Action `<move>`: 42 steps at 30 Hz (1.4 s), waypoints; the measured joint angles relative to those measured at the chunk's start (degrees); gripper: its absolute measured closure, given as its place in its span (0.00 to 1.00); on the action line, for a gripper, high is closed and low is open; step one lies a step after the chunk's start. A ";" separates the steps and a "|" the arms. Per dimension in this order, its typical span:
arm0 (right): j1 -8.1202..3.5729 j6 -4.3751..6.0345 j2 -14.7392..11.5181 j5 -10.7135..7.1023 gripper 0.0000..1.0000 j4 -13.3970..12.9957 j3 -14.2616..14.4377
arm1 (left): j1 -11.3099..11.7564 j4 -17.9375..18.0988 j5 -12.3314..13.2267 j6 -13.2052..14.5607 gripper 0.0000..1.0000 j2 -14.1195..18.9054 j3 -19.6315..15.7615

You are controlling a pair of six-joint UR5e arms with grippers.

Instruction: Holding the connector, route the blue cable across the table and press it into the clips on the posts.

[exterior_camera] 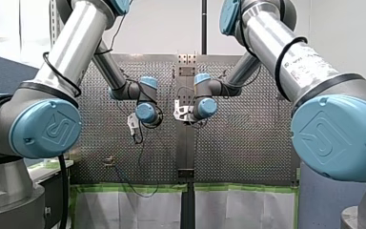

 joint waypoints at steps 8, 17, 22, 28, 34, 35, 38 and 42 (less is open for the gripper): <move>-0.06 -0.05 -0.01 -0.19 1.00 0.04 0.00 | -0.06 -2.25 -1.75 1.24 0.98 0.00 0.00; -0.18 -0.14 -1.78 -0.28 1.00 0.24 -0.15 | -0.44 -5.50 -2.37 2.30 0.98 1.07 -0.01; -0.41 0.61 -4.48 -0.23 1.00 0.36 -0.16 | -1.02 -7.14 -2.61 2.17 0.98 3.58 -0.01; -0.50 1.97 -7.34 -0.20 1.00 1.25 -0.11 | -1.72 -8.32 -2.62 1.46 0.98 6.84 -0.06; -0.52 2.30 -10.33 -0.04 1.00 3.92 0.24 | -2.05 -10.19 -2.62 1.07 0.98 9.95 -0.09; -0.54 2.33 -10.89 0.01 1.00 4.41 0.58 | -2.07 -10.42 -2.62 1.06 0.98 10.50 -0.09; -0.58 2.48 -12.33 0.17 1.00 5.02 1.61 | -2.16 -11.32 -2.64 1.20 0.98 12.40 -0.09; -0.73 3.10 -14.17 0.30 1.00 5.27 3.14 | -2.35 -12.39 -2.65 1.35 0.98 14.91 -0.10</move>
